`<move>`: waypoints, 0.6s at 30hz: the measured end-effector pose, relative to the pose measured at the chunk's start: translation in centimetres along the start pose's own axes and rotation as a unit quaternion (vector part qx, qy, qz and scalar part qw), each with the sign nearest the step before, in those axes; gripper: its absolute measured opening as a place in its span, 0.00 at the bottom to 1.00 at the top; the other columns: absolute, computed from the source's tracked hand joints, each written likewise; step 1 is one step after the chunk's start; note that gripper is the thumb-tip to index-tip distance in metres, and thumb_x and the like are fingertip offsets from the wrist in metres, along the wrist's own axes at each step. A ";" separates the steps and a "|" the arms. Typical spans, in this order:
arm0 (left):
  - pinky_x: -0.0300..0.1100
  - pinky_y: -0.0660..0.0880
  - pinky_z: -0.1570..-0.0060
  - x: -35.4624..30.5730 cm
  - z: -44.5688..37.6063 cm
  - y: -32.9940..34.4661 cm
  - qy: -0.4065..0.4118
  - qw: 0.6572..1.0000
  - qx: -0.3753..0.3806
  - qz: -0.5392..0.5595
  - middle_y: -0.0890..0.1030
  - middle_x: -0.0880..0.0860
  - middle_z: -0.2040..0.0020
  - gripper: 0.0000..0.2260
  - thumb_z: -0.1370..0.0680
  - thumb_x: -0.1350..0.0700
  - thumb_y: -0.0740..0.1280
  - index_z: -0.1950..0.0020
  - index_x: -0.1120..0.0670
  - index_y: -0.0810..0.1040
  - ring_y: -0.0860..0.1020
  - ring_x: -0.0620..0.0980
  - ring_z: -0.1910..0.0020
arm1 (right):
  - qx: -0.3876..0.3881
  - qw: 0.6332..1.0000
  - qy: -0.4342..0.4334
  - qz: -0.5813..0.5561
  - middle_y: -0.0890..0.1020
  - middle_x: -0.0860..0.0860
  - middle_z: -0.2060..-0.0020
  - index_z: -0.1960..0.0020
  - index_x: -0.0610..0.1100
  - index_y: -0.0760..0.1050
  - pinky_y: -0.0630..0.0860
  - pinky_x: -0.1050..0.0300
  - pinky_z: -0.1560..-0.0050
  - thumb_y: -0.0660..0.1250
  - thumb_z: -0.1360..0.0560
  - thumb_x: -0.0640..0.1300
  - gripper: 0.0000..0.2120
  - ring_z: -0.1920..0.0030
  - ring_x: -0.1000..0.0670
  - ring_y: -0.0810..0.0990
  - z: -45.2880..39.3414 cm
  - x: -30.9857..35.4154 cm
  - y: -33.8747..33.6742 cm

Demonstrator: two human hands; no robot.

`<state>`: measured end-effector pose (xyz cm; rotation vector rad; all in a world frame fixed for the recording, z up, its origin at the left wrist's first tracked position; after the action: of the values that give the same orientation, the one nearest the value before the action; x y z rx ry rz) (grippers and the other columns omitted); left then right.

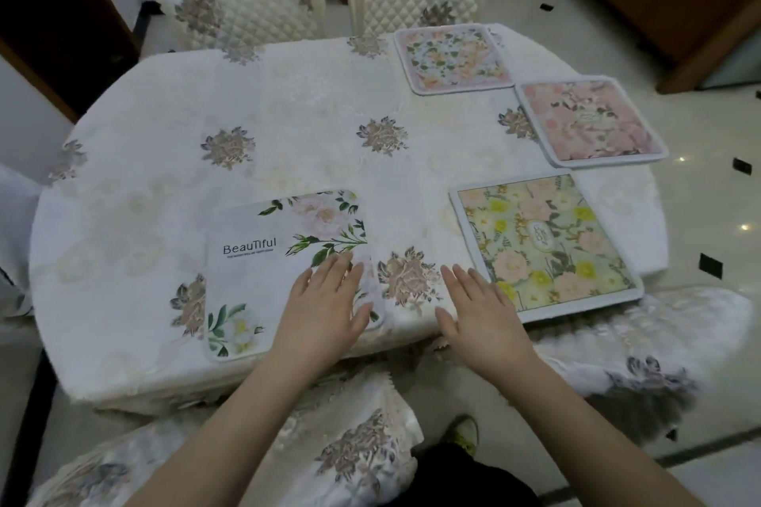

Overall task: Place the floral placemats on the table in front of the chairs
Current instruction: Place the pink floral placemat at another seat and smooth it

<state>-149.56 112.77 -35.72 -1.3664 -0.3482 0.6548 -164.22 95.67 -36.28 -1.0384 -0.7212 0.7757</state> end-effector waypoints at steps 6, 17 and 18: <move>0.54 0.56 0.26 -8.9 -3.0 -0.7 0.050 0.999 0.016 -0.014 0.66 0.52 0.23 0.30 0.22 0.37 0.51 0.25 0.52 0.69 0.63 0.54 0.24 | -0.021 1.000 0.013 -0.012 0.48 0.52 0.20 0.20 0.51 0.43 0.44 0.49 0.24 0.39 0.19 0.60 0.30 0.21 0.50 0.45 1.4 -7.5 -2.4; 0.49 0.39 0.24 -23.6 -9.1 -2.8 0.081 0.996 0.003 -0.038 0.48 0.47 0.19 0.36 0.24 0.33 0.37 0.19 0.46 0.53 0.44 0.47 0.20 | -0.048 0.996 0.050 -0.051 0.48 0.54 0.20 0.20 0.52 0.44 0.44 0.50 0.23 0.28 0.30 0.63 0.41 0.21 0.51 0.44 1.8 -22.3 -6.3; 0.50 0.41 0.25 -24.4 -9.4 -2.9 0.074 0.996 -0.001 -0.058 0.52 0.48 0.19 0.35 0.23 0.33 0.40 0.20 0.47 0.56 0.48 0.49 0.20 | -0.049 0.996 0.052 -0.052 0.48 0.54 0.20 0.20 0.52 0.44 0.44 0.50 0.23 0.29 0.28 0.64 0.39 0.21 0.51 0.44 1.9 -23.0 -6.4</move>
<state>-162.32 90.15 -31.27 -1.3779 -0.3058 0.4547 -176.69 75.47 -33.14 -1.1122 -0.7225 0.5969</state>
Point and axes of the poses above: each hand's wrist, its own z-axis away from the middle knuckle, its own y-axis out of the palm, x = y × z, the point moved 3 cm from there along -z, towards the middle knuckle
